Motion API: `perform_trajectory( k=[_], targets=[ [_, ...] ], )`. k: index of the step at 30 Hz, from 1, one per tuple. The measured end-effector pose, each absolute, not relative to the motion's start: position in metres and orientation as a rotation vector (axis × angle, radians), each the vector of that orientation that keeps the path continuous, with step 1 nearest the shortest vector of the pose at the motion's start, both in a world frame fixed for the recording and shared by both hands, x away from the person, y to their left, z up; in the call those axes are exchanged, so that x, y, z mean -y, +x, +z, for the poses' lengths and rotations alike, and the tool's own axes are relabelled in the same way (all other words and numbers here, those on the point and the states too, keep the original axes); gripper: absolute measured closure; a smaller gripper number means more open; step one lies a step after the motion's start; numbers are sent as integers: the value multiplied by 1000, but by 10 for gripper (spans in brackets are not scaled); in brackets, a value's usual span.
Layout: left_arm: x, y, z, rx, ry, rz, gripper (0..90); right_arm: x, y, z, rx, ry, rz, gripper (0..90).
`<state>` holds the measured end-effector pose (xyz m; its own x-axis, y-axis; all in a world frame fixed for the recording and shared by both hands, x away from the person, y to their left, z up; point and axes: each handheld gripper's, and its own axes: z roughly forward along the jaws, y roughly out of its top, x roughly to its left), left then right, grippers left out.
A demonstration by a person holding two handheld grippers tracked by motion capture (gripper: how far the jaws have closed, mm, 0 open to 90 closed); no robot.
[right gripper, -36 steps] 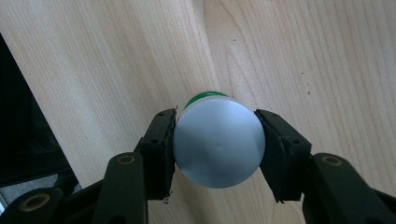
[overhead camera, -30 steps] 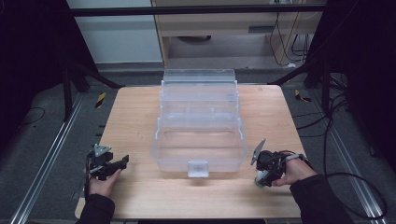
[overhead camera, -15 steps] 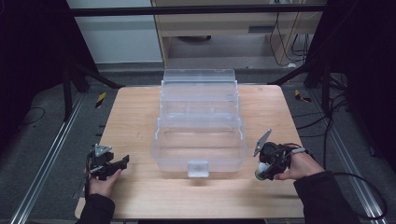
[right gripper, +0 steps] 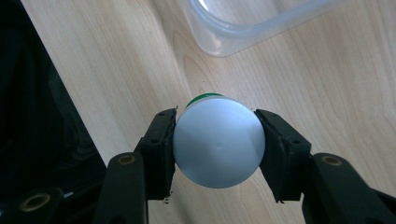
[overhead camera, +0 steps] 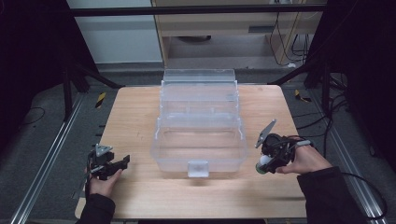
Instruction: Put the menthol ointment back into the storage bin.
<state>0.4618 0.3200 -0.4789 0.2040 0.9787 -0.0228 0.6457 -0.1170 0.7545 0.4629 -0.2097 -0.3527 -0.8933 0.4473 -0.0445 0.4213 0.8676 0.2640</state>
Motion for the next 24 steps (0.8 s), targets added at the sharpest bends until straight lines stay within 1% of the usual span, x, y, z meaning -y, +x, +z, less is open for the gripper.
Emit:
perform_trajectory(
  k=[24],
  targets=[
    [-320, 462, -479, -1513, 1838, 665, 329, 185, 479, -306, -2905, 650, 415, 504]
  ],
)
